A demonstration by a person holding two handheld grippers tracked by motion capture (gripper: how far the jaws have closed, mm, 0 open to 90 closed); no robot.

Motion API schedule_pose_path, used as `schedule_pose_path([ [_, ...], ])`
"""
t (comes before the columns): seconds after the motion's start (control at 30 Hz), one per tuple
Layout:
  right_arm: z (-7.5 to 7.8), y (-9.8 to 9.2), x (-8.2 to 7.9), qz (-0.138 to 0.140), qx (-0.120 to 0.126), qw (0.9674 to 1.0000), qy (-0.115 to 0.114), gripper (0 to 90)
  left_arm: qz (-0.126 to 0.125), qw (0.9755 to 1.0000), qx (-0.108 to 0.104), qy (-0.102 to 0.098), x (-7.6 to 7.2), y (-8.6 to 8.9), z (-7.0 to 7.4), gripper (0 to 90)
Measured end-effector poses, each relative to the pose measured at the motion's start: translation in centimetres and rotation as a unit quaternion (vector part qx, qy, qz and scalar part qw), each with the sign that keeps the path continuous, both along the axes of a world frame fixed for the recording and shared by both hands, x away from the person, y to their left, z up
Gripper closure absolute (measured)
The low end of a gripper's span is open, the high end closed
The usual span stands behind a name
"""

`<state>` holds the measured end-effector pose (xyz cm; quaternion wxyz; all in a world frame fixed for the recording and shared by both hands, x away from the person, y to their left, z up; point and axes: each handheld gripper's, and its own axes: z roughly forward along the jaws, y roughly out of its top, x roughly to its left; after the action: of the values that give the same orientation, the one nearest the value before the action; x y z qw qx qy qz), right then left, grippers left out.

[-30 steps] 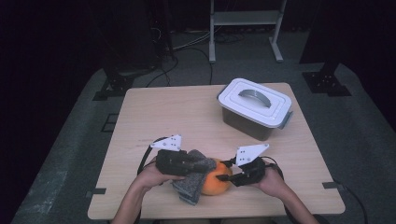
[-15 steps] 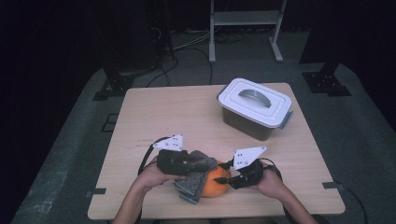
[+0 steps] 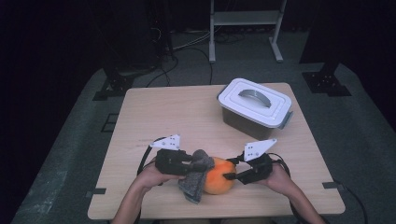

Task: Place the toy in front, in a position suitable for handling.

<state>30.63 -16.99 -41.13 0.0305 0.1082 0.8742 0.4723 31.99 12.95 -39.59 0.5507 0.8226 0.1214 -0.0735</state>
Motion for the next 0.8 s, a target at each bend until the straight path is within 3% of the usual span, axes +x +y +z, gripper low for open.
schedule_pose_path([
  [0.1, 0.5, 0.4, -0.4, -0.004, -0.018, 0.9997, -0.016, 38.9, 0.004, 1.0, -0.002, 0.0, 0.0, -0.2, 0.0, 71.2],
  [0.27, 1.0, 0.9, -0.8, 0.001, -0.023, 0.9992, -0.031, 33.5, 0.003, 1.0, 0.0, -0.003, -0.2, -0.7, 0.1, 71.1],
  [0.37, 1.0, 1.5, -1.1, 0.007, -0.017, 0.9994, -0.028, 31.0, -0.005, 1.0, 0.002, -0.003, -0.3, -1.2, 0.1, 71.1],
  [0.6, 0.3, 1.6, -0.8, 0.017, -0.023, 0.9994, -0.022, 43.0, 0.003, 1.0, -0.002, 0.002, 0.0, -1.0, -0.2, 71.1],
  [0.8, 0.1, 0.8, -0.5, 0.024, -0.02, 0.9994, -0.018, 45.7, 0.008, 0.9999, -0.005, 0.006, 0.3, -0.4, -0.5, 71.0],
])
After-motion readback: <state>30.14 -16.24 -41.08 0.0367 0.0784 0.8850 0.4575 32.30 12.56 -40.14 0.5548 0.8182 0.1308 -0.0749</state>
